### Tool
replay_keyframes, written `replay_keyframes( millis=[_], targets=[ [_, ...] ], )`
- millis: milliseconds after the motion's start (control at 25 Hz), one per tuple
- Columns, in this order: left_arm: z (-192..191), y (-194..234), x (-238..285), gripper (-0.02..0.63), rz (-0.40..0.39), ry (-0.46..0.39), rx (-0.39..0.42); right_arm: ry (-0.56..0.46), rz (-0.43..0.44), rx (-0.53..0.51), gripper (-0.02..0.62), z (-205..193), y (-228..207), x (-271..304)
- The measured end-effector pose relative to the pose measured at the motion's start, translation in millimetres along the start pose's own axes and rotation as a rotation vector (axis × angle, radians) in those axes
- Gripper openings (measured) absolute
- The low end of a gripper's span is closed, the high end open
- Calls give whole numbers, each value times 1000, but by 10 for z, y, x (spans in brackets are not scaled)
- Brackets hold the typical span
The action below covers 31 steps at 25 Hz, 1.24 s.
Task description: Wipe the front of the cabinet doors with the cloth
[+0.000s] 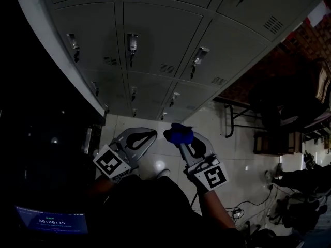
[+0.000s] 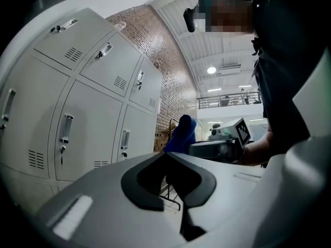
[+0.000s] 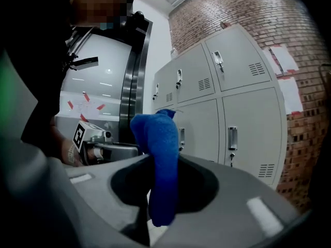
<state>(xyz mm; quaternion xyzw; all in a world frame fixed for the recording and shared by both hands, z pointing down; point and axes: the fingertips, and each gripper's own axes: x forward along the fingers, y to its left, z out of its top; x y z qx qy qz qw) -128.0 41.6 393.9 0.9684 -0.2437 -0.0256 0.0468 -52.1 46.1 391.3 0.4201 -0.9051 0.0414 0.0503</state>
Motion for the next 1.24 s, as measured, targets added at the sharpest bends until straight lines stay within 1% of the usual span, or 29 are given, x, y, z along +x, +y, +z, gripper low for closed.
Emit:
replay_keyframes(
  millis=[160,280,400,480,720,840,1040,1240],
  targets=[
    [57,-185,91,0,14,21,11,-18,25,8,84,48,-63,-160],
    [18,-231,123,0,29,40,9,-5,30,2,84,27,-86,-208],
    [2,-213,132,0,46,20,42,-10,39,1,84,48,-86,-231],
    [-9,-216,118,0,52,23,51,-14,44,0,84,53,-65,-246],
    [41,-286,72,0,51,10,28,-18,61,-19,84,32,38,-260],
    [-18,-273,17,0,57,10,43,-22,57,-24,84,16,57,-268],
    [-14,-307,-15,0,66,21,22,-5,62,-12,84,-36,42,-296],
    [-37,-322,3,0,82,25,31,2,70,4,84,-80,26,-357]
  ],
)
